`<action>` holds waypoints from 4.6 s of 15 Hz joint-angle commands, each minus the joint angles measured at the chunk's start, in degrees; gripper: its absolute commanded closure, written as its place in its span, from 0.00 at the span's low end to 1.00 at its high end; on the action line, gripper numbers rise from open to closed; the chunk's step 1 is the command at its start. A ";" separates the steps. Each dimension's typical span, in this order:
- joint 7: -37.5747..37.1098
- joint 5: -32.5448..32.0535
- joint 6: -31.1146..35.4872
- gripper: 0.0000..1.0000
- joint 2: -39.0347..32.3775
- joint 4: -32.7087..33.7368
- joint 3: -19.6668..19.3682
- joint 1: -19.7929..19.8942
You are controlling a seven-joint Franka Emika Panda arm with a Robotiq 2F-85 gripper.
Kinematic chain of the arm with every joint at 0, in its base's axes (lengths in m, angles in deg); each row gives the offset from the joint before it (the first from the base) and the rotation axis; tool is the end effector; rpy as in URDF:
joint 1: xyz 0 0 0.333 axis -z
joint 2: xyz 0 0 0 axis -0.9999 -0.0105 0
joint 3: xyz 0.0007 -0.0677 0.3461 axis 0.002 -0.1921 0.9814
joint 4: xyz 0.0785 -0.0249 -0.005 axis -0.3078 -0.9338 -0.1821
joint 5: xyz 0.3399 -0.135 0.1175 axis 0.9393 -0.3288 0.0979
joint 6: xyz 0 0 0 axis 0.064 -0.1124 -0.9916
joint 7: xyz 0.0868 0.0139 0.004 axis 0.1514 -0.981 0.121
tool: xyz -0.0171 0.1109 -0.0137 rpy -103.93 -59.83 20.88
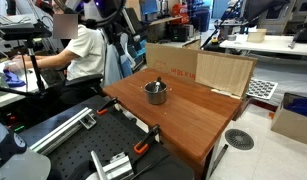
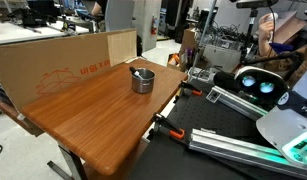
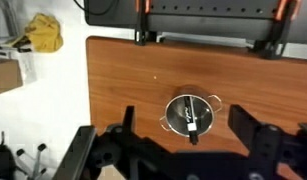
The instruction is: Put the marker on the desk
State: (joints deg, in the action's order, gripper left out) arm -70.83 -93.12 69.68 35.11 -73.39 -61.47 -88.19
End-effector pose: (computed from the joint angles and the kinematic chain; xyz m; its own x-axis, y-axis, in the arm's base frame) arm 0.3604 0.0462 0.3985 0.9901 0.1336 0.0428 0.1142 -0.9449 0.3068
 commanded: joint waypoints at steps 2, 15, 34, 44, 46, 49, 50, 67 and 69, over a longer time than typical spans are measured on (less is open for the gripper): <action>5.31 -10.85 12.42 0.00 -12.51 4.04 -2.19 2.21; 23.75 -6.37 24.67 0.00 -30.56 11.68 -8.29 0.76; 48.39 16.82 32.63 0.00 -39.48 12.77 2.27 5.80; 58.89 28.40 33.44 0.00 -38.93 12.44 7.57 12.62; 61.65 31.99 32.70 0.00 -39.22 12.96 8.63 14.23; 65.92 36.66 31.89 0.26 -39.35 13.56 9.28 16.08; 67.01 37.51 31.66 0.32 -39.45 13.76 9.07 16.27; 66.40 35.42 27.70 0.95 -41.64 17.45 4.94 13.77; 65.77 35.17 28.66 0.95 -40.55 16.39 4.87 13.13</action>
State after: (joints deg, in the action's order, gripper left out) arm -5.10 -57.17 97.85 -5.27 -57.05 -55.31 -73.47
